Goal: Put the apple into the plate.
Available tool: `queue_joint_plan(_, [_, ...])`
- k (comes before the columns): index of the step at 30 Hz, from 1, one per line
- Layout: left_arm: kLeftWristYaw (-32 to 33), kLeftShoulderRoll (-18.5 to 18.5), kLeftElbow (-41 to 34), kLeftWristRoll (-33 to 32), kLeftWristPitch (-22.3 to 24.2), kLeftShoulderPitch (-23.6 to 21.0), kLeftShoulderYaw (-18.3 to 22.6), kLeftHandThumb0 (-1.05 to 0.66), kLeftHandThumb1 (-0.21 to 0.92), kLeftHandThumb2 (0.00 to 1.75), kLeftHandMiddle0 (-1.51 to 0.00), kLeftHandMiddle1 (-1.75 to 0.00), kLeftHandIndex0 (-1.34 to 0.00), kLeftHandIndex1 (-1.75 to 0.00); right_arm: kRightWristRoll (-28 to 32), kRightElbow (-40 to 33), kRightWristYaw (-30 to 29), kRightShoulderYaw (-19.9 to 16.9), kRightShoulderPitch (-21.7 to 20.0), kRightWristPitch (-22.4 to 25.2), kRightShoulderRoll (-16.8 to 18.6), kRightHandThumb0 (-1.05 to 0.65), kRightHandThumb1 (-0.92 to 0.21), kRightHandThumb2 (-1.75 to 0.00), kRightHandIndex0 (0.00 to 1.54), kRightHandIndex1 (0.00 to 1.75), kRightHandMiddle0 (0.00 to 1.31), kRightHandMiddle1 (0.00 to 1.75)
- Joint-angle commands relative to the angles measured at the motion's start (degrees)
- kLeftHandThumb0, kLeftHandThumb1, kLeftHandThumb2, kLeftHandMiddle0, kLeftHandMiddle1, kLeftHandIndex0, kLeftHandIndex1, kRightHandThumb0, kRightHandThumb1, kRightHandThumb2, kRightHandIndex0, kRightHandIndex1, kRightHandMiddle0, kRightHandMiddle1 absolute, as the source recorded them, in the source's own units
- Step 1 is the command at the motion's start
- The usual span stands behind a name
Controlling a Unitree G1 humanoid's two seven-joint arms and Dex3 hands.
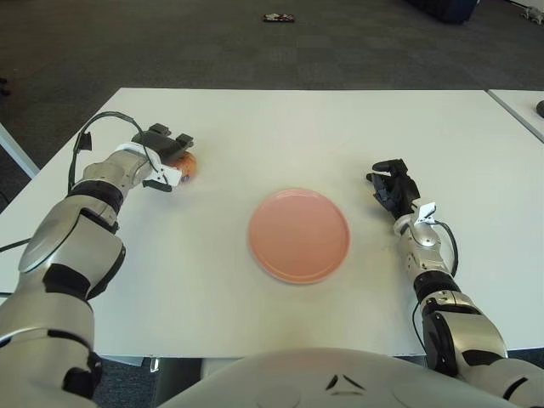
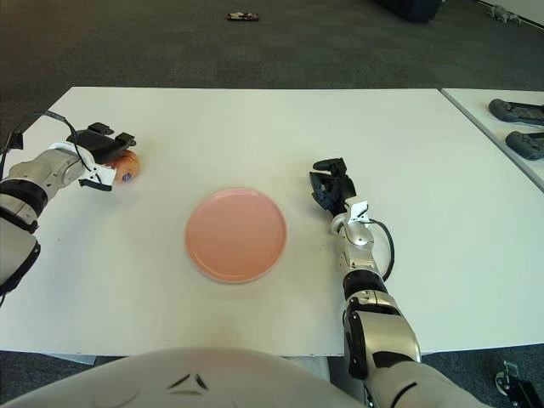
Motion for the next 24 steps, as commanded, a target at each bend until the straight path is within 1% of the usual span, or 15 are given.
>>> queue_joint_plan(1, [0.02, -0.69, 0.31, -0.31, -0.41, -0.42, -0.07, -0.63, 0.19, 0.89, 0.0, -0.61, 0.0, -0.78, -0.21, 2.39, 0.06, 0.14, 3.26, 3.3, 0.67, -0.35, -0.92, -0.47, 0.34, 1.23, 0.25, 1.69])
queue_joint_plan(5, [0.13, -1.22, 0.36, -0.32, 0.18, -0.18, -0.05, -0.65, 0.19, 0.9, 0.0, -0.57, 0.0, -0.74, -0.18, 2.33, 0.12, 0.12, 3.29, 3.33, 0.61, -0.35, -0.92, -0.47, 0.34, 1.23, 0.25, 1.69])
queue_joint_plan(12, [-0.1, -1.61, 0.14, 0.19, 0.59, -0.24, -0.54, -0.68, 0.25, 0.88, 0.0, -0.48, 0.0, -0.69, -0.18, 2.31, 0.12, 0.12, 3.3, 3.34, 0.61, -0.35, -0.92, -0.47, 0.34, 1.23, 0.25, 1.69])
queue_joint_plan(14, [-0.13, -1.86, 0.02, 0.1, 0.6, -0.17, -0.51, -0.68, 0.28, 0.86, 0.0, -0.41, 0.0, -0.64, -0.18, 2.31, 0.12, 0.12, 3.31, 3.34, 0.61, -0.35, -0.92, -0.47, 0.34, 1.23, 0.25, 1.69])
queue_joint_plan(18, [-0.37, -2.02, 0.12, -0.07, 0.53, -0.15, -0.41, -0.68, 0.3, 0.84, 0.0, -0.38, 0.0, -0.62, -0.18, 2.3, 0.12, 0.12, 3.31, 3.35, 0.61, -0.35, -0.92, -0.47, 0.34, 1.23, 0.25, 1.69])
queue_joint_plan(21, [-0.94, -2.15, 0.29, -0.15, 0.58, -0.24, -0.4, -0.64, 0.28, 0.85, 0.0, -0.45, 0.0, -0.66, -0.2, 2.3, 0.08, 0.14, 3.3, 3.34, 0.65, -0.35, -0.92, -0.47, 0.34, 1.23, 0.25, 1.69])
queue_joint_plan(24, [-1.25, -2.13, 0.59, -0.1, 0.69, -0.35, -0.44, -0.61, 0.25, 0.87, 0.0, -0.48, 0.0, -0.69, -0.23, 2.29, 0.02, 0.17, 3.3, 3.34, 0.71, -0.35, -0.92, -0.47, 0.34, 1.23, 0.25, 1.69])
